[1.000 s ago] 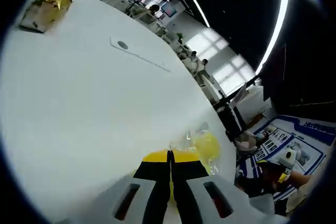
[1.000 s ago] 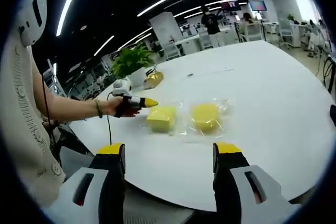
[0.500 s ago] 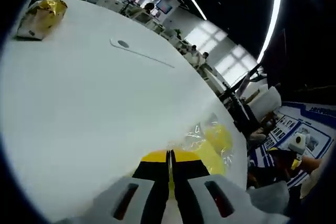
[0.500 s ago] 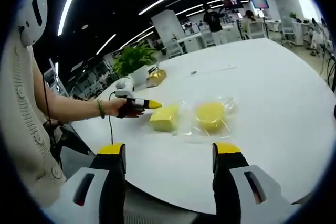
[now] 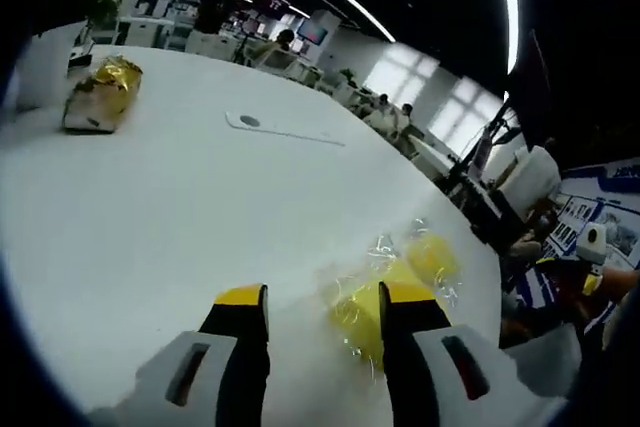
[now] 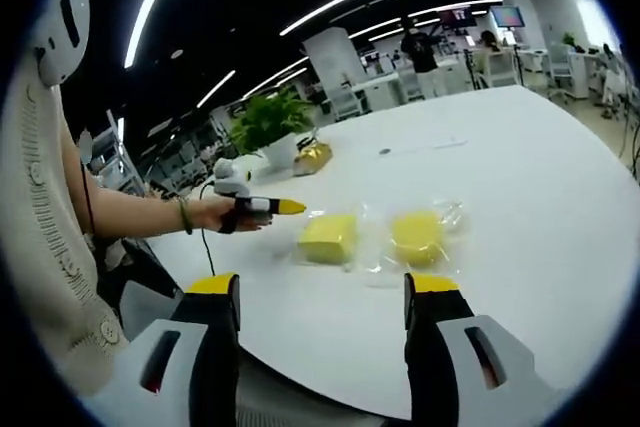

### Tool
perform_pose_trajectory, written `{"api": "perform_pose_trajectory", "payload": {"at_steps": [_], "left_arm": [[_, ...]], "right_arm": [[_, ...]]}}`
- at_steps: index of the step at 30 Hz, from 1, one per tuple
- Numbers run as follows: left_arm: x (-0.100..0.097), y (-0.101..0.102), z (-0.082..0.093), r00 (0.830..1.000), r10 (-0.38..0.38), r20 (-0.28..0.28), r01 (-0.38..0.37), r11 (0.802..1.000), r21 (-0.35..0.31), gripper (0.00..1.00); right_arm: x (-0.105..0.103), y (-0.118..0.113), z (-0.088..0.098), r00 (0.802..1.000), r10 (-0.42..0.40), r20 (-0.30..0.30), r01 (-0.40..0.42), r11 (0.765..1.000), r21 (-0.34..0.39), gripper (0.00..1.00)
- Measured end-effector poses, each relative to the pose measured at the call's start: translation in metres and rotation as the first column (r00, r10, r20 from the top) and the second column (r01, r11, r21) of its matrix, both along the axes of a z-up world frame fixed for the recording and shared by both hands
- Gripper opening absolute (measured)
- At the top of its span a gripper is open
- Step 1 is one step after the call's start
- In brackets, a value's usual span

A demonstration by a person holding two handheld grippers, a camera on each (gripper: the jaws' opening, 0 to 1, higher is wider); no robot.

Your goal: Compare the silicone blocks by pressing each to a similar depth, holding the contact briefly, and releasing to observe deformation and rebound differences across the visible hardness samples.

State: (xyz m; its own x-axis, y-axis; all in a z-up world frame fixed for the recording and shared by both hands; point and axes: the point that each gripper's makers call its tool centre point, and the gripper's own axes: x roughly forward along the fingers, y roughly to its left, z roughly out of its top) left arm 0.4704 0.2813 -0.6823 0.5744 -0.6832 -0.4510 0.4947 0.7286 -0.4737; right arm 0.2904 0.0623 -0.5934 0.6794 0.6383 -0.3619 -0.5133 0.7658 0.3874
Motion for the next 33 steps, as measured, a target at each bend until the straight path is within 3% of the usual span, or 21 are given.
{"api": "perform_pose_trajectory", "payload": {"at_steps": [4,11,14,22,28,33], "left_arm": [[-0.019,0.003,0.015,0.998,-0.007,0.063,0.005,1.000,0.028,0.49],[-0.072,0.003,0.045,0.984,-0.052,0.171,0.039,0.996,0.075,0.52],[-0.089,0.005,0.051,0.977,-0.045,0.210,0.021,0.993,0.116,0.54],[-0.134,0.002,0.076,0.957,-0.032,0.287,0.001,0.994,0.109,0.56],[-0.156,0.005,0.098,0.938,-0.008,0.347,-0.020,0.997,0.077,0.59],[-0.172,0.004,0.109,0.920,-0.031,0.391,-0.004,0.996,0.089,0.61]], "right_arm": [[-0.002,0.005,0.006,1.000,0.016,0.023,-0.016,1.000,0.007,0.62],[-0.007,0.012,0.016,0.996,0.044,0.075,-0.046,0.999,0.019,0.61],[-0.009,0.015,0.022,0.993,0.056,0.105,-0.059,0.998,0.022,0.61],[-0.009,0.019,0.036,0.981,0.074,0.177,-0.080,0.996,0.030,0.62],[-0.008,0.022,0.043,0.972,0.077,0.222,-0.087,0.996,0.034,0.63],[-0.009,0.023,0.046,0.964,0.078,0.252,-0.089,0.996,0.031,0.65]]}}
